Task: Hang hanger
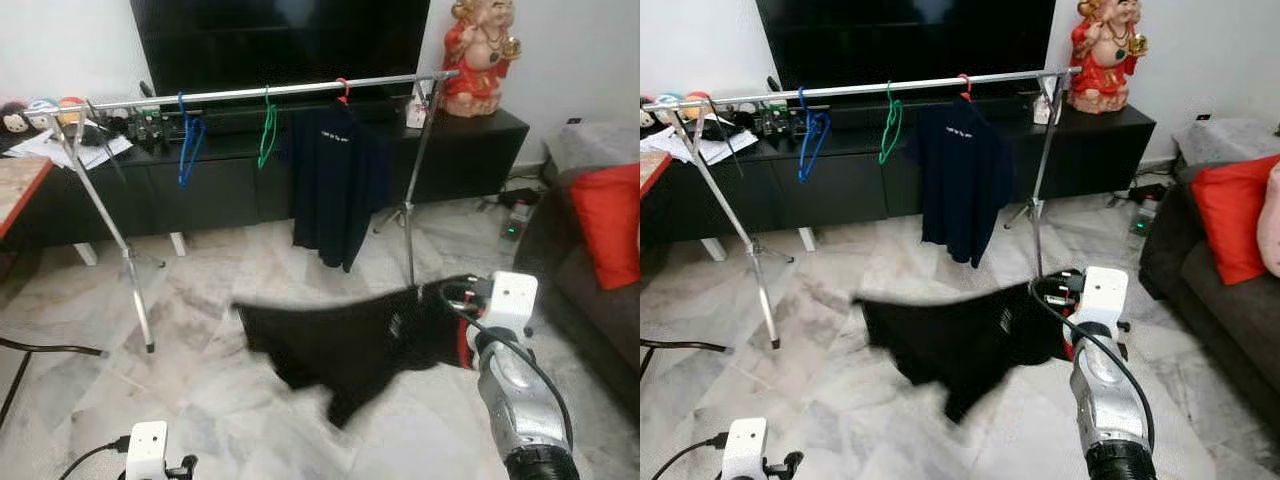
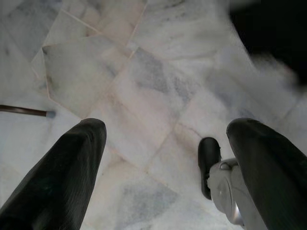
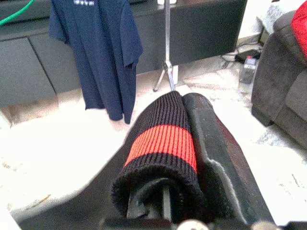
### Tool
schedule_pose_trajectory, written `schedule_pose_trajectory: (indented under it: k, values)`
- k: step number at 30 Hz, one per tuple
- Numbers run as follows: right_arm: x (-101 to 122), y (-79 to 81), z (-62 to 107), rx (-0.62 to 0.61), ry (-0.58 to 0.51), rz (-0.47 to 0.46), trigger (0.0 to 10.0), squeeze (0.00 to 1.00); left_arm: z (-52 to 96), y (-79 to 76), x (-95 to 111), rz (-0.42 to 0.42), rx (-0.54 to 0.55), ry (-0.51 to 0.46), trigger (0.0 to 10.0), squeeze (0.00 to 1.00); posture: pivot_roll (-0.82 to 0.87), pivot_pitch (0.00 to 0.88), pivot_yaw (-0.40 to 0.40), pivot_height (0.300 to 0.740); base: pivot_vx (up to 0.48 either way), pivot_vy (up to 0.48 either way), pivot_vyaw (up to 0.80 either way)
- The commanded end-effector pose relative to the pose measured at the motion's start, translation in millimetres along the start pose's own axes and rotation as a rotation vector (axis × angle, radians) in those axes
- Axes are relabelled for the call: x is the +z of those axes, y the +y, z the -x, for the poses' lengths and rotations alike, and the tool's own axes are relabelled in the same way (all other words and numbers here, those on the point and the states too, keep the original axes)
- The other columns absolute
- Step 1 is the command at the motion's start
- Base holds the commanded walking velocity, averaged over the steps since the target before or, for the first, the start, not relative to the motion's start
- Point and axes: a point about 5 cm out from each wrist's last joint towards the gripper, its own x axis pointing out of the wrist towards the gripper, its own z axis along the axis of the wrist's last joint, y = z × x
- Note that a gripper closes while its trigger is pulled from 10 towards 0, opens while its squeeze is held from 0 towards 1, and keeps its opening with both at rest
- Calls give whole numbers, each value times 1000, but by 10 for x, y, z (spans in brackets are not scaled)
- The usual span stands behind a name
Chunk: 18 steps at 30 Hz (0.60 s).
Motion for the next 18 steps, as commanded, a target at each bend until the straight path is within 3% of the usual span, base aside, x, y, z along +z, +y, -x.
schedule_pose_trajectory:
  k: [1,7,18]
  values:
    - [85,-84,6,-19,-52,6,10000,0,1,2,-24,4,9,22,10000,0,-56,0,22,716,0,0,0]
    - [-37,-240,9,-45,-24,31,10000,0,0,-54,-41,26,0,25,10000,0,-76,0,23,716,0,0,0]
    - [-72,-254,49,-39,-43,68,10000,0,27,-43,-94,57,16,7,10000,0,-68,0,1,716,0,0,0]
